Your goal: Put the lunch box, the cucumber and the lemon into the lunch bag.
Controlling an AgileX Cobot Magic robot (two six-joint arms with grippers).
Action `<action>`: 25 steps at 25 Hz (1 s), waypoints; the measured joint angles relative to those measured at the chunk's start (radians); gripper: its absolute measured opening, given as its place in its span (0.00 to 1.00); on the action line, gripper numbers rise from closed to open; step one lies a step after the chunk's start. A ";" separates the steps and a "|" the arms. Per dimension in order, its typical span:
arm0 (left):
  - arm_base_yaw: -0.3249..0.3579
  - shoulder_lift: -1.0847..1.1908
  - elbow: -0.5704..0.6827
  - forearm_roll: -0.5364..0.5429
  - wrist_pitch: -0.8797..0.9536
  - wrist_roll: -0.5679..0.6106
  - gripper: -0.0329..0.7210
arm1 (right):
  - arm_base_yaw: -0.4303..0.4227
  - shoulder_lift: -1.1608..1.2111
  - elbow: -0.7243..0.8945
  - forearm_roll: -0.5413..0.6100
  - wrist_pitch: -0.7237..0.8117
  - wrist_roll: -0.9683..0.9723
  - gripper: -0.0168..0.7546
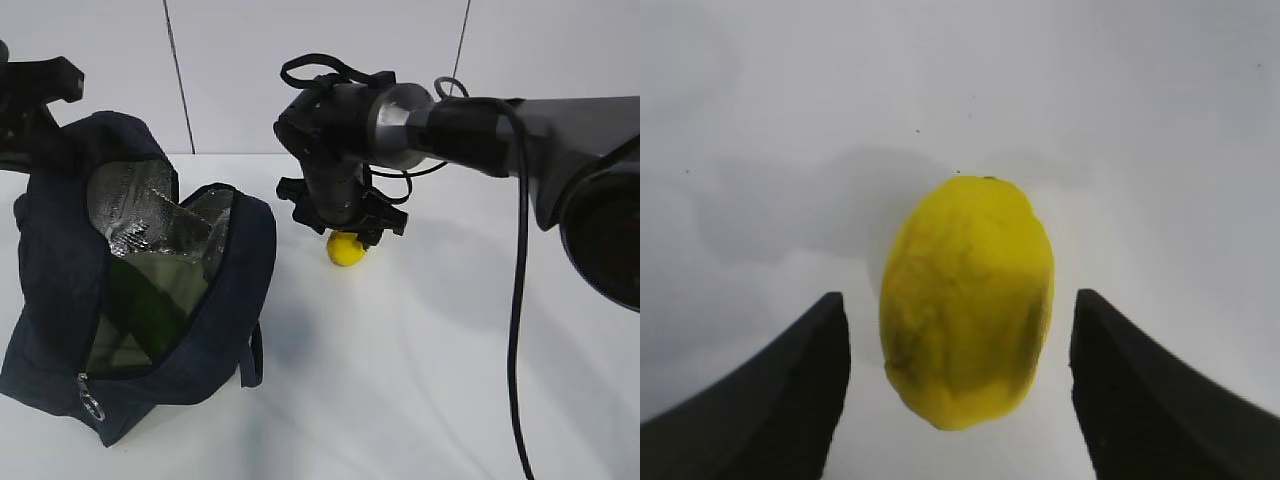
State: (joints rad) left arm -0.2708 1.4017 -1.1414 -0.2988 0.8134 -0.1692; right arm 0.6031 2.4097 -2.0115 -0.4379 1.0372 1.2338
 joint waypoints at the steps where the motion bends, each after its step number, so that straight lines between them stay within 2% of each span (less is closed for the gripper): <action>1: 0.000 0.000 0.000 0.000 0.000 0.000 0.03 | -0.002 0.000 0.000 0.000 0.000 0.002 0.70; 21: 0.000 0.000 0.000 0.000 0.000 0.000 0.03 | -0.006 0.018 0.000 -0.030 0.000 0.016 0.70; 25: 0.000 0.000 0.000 0.000 0.000 0.000 0.03 | -0.006 0.018 0.000 -0.031 0.002 0.018 0.62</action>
State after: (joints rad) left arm -0.2708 1.4017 -1.1414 -0.2988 0.8134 -0.1692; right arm 0.5966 2.4281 -2.0115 -0.4691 1.0390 1.2518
